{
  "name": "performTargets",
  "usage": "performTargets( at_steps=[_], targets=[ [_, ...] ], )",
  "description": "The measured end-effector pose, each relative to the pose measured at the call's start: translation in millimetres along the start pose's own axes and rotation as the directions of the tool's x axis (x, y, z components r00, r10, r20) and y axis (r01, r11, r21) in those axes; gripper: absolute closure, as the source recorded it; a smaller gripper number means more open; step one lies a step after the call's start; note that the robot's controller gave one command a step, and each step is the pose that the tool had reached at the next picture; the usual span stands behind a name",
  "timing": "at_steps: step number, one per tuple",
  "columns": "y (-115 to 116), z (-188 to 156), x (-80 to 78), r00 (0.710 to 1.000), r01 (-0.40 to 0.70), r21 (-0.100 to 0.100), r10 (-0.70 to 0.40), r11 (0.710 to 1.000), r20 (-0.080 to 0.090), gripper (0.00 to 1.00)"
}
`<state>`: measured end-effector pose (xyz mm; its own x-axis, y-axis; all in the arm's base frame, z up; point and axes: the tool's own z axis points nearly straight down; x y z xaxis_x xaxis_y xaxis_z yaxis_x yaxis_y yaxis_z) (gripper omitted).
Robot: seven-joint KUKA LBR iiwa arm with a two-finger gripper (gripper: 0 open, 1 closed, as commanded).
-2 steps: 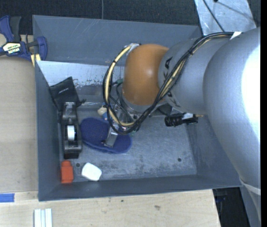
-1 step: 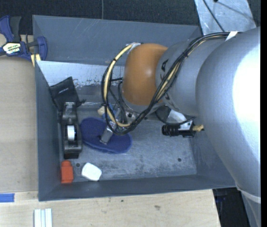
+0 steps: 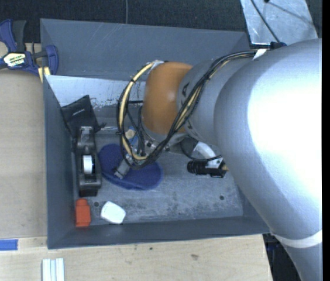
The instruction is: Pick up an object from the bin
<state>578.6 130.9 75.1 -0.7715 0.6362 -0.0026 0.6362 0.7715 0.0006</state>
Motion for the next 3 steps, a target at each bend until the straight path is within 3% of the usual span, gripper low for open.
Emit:
performTargets(
  at_steps=[1,2,3],
  targets=[
    [-47.6,1.5,-0.1,0.981,-0.193,-0.007,0.193,0.981,0.000,0.00],
    [-48.4,0.9,-2.9,0.981,-0.194,-0.009,0.194,0.981,0.008,1.00],
    [-47.9,-17.0,-4.2,0.981,-0.192,-0.002,0.192,0.981,0.000,1.00]
  ],
)
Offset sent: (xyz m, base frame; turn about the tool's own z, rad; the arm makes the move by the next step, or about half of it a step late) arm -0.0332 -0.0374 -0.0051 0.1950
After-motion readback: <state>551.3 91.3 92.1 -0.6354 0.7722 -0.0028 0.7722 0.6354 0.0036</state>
